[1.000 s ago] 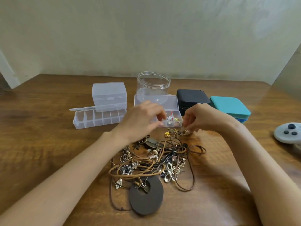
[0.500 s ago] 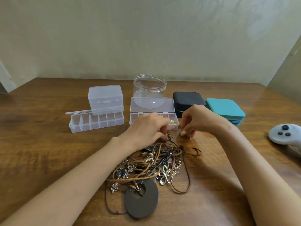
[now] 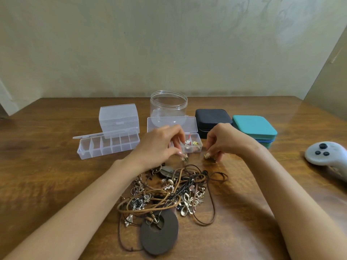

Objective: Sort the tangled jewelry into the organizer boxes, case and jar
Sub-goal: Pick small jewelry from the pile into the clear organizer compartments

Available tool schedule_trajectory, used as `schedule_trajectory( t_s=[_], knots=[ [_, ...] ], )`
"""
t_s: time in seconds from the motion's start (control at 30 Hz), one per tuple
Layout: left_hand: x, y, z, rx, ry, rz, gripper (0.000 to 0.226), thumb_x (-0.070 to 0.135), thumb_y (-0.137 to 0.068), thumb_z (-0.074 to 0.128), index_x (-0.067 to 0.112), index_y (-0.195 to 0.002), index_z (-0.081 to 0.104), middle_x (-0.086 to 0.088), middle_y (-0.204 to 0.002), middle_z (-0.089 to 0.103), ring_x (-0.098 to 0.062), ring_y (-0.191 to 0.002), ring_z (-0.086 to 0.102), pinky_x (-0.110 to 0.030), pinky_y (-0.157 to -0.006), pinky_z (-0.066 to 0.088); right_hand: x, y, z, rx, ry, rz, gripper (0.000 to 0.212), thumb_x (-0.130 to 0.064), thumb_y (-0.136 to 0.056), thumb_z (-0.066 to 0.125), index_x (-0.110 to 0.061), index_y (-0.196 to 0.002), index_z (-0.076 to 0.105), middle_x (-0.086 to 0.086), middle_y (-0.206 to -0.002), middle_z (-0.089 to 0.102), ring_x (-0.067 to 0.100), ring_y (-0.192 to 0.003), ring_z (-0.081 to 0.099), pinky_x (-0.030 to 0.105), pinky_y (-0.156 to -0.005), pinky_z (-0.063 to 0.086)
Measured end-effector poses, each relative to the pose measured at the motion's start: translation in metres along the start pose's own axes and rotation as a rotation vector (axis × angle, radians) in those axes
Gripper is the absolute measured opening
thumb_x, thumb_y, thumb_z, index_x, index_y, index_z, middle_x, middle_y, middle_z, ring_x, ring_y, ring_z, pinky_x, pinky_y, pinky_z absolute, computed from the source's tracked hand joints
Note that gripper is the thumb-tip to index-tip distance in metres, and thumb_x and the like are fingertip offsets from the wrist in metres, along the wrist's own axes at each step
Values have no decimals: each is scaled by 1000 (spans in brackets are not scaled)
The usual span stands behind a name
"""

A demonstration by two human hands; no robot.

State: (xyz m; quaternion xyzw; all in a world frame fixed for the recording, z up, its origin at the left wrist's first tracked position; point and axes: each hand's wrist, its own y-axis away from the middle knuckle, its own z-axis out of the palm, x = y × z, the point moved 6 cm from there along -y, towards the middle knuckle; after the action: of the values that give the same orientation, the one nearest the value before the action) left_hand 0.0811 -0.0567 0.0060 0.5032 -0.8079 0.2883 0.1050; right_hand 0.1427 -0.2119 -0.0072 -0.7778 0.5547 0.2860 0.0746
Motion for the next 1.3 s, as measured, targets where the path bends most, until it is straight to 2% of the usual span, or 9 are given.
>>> schedule_trajectory(
  t_s=[0.13,0.2,0.33,0.47,0.63,0.87,1.03,1.17,1.3],
  knots=[
    [-11,-21,-34,234,63,-58,28,15,-72,79,22,-86,56,11,-77,63,-7,-72,59,-24,-66,48,0,-1,-1,6,9,6,12,-4,-77,75,-1,-83,65,13,-78,69,16,-60,68,20,-56,56],
    [-21,-30,-31,254,61,-125,25,13,-73,79,22,-83,58,13,-72,61,-3,-68,56,-27,-64,46,2,0,-1,4,9,16,12,-5,-76,75,-1,-83,65,13,-78,69,17,-61,69,21,-57,56],
    [-37,-34,-3,164,107,-231,22,13,-74,77,22,-85,60,13,-70,64,-1,-69,56,-26,-68,45,3,0,-2,-17,-1,27,14,-4,-77,74,3,-88,68,15,-82,70,18,-65,70,22,-61,58],
    [-39,-32,6,125,67,-220,19,16,-77,76,23,-88,62,14,-70,64,4,-67,54,-24,-67,43,2,0,-3,-22,8,36,11,-3,-79,73,2,-88,69,13,-80,70,14,-61,68,19,-58,56],
    [-31,-32,9,69,17,-178,22,20,-81,71,21,-100,59,13,-76,63,4,-65,50,-30,-72,49,1,1,-2,-21,16,30,8,-3,-80,71,0,-87,68,11,-76,68,12,-58,67,16,-54,54],
    [-30,-33,5,-32,-80,-200,20,20,-81,71,25,-97,60,14,-88,68,8,-64,46,-25,-69,42,0,0,-2,-20,23,26,6,-5,-81,71,-2,-85,67,8,-73,67,10,-56,66,16,-54,53],
    [-19,-41,10,-191,-203,-201,18,16,-84,68,24,-96,59,12,-89,70,2,-83,59,-17,-60,36,1,1,-2,-24,22,26,5,-4,-81,70,-2,-84,66,9,-72,67,11,-56,66,16,-54,54],
    [-15,-50,17,-252,-292,-194,17,10,-84,64,24,-93,58,9,-87,71,-6,-90,62,-31,-76,49,0,1,-1,-28,23,21,4,-4,-82,70,-4,-82,66,9,-72,67,11,-57,66,16,-54,54],
    [-18,-52,17,-286,-279,-211,20,15,-85,66,24,-98,54,8,-90,70,-10,-93,62,-38,-85,49,-1,1,-1,-31,27,13,5,-5,-82,70,-4,-82,66,9,-73,68,12,-59,67,18,-57,56]
  ],
)
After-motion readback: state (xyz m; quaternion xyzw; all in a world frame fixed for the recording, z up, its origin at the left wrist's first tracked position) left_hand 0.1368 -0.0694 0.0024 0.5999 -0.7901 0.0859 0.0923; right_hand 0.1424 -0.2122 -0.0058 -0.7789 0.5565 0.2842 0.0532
